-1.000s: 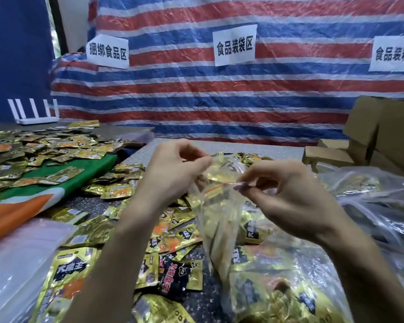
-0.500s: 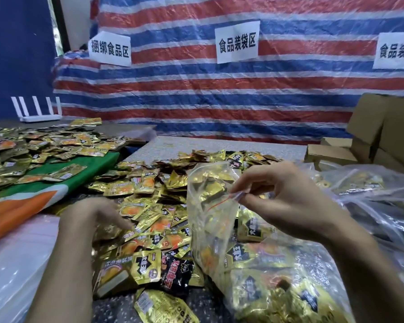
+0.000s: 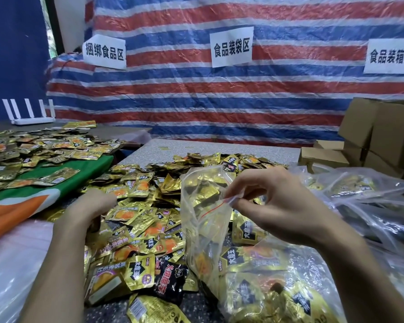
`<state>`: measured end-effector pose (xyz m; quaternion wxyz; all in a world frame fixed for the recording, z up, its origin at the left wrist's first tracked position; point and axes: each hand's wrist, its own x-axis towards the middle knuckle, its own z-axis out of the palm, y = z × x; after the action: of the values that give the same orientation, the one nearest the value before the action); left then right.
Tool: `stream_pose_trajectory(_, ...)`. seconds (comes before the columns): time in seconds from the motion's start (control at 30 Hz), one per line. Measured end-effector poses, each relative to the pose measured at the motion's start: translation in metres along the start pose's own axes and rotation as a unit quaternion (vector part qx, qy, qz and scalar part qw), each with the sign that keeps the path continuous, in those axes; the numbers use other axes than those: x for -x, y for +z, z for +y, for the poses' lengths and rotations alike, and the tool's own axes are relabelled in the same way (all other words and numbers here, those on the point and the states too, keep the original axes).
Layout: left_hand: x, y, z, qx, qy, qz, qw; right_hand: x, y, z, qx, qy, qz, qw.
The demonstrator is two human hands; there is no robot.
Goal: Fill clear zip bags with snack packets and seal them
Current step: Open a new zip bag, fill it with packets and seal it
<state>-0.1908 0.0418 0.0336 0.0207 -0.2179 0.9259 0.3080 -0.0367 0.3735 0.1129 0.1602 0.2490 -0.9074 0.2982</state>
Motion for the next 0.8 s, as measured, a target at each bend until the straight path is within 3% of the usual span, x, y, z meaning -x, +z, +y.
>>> stream_pose_trajectory(0.13,-0.001,-0.011,0.003,0.194,0.029,0.161,0.967,0.0,-0.001,0.0,0.008,-0.001,-0.002,1.0)
stream_pose_trajectory(0.2,0.009,-0.019,0.01,0.384,0.047,0.131,0.913,0.0,-0.001,-0.001,0.009,-0.005,-0.003,1.0)
stream_pose_trajectory(0.27,0.026,-0.029,0.019,0.521,0.076,0.053,0.849,0.0,-0.001,-0.001,0.009,-0.008,-0.002,1.0)
stream_pose_trajectory(0.37,0.058,-0.045,0.034,0.541,0.175,0.0,0.823,0.0,0.0,-0.001,0.012,-0.009,-0.002,1.0)
stream_pose_trajectory(0.5,0.105,-0.057,0.052,0.547,0.298,-0.008,0.782,0.0,0.001,-0.001,0.004,-0.016,-0.001,1.0)
stream_pose_trajectory(0.67,0.16,-0.066,0.061,0.491,0.4,0.007,0.774,0.0,0.002,0.0,-0.021,-0.027,0.01,0.999)
stream_pose_trajectory(0.8,0.185,-0.071,0.06,0.45,0.414,-0.03,0.791,0.0,0.003,-0.001,-0.029,-0.035,0.008,0.999)
